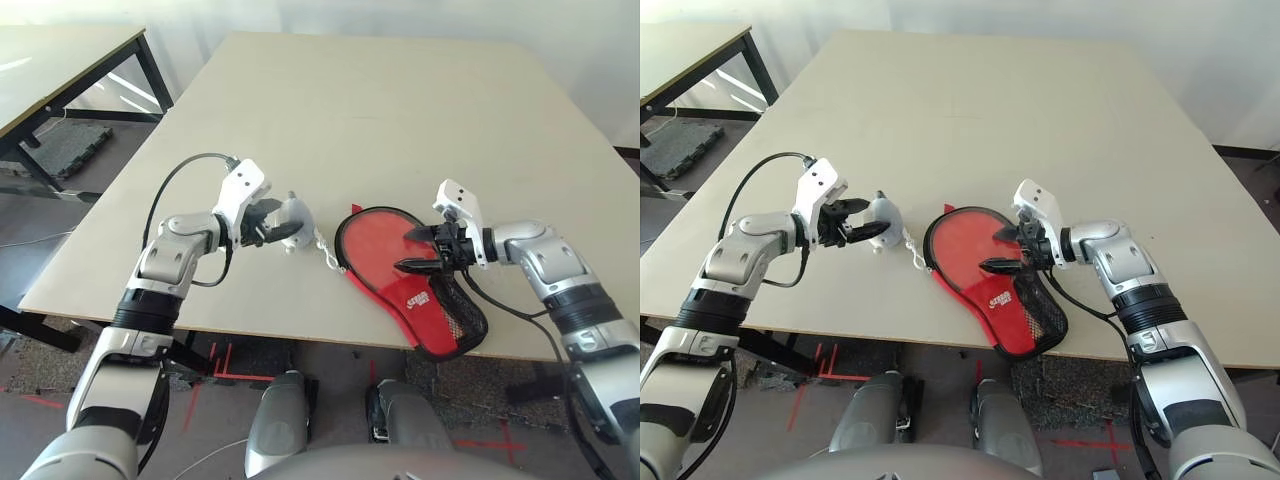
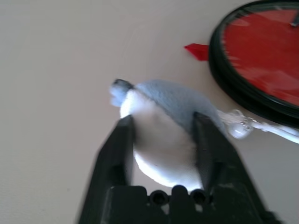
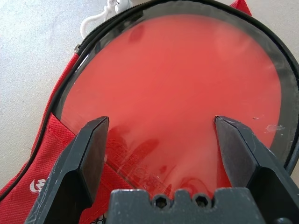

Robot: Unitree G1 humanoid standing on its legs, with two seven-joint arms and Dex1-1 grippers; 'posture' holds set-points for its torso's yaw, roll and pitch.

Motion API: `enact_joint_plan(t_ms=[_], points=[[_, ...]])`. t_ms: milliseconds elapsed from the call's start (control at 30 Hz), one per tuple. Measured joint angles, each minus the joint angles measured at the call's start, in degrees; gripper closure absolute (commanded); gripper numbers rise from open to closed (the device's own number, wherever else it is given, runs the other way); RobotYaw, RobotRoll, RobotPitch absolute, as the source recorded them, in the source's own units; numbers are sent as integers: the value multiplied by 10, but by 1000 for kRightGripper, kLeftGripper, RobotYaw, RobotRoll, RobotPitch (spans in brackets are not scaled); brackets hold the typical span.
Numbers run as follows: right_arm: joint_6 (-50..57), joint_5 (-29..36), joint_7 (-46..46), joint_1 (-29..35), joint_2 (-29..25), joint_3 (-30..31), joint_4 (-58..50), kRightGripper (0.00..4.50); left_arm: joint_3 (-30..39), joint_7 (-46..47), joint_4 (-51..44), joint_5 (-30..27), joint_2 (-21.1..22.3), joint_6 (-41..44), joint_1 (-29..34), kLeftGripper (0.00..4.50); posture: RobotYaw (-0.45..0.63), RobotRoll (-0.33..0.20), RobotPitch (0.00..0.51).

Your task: Store the ping-pong paddle in its case and zip it.

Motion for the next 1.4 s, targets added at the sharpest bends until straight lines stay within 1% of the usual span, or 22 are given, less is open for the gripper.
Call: enact_joint_plan(t_ms=[33,67,133,300,433,833,967,1200,1400], points=[[0,0,0,0,0,0,0,0,1,2,5,0,-1,-2,-2,3502,153,0,78],[0,0,-1,1,1,-1,-1,0,2,3,12,1,-2,-4,-6,3925,153,0,77],[1,1,-5,2,3,-3,-1,0,2,6,20,2,-5,-7,-10,4488,153,0,76],[1,1,-11,4,5,-4,-2,0,2,20,44,12,-18,-12,-27,4488,153,0,75],[1,0,-16,5,6,-6,-2,0,-16,36,75,37,-35,-28,-55,4488,152,0,75],[6,0,-19,10,9,-5,-10,0,-83,72,209,148,-49,-162,-135,4488,150,0,74],[6,0,-19,13,9,-3,-16,0,-88,79,244,168,-49,-196,-148,4488,149,0,71],[-4,-9,-27,17,9,2,-17,0,-88,78,247,178,-48,-211,-148,4488,162,0,64],[-44,-34,-35,10,15,20,-1,0,-86,58,202,179,-25,-199,-121,4488,174,0,66]])
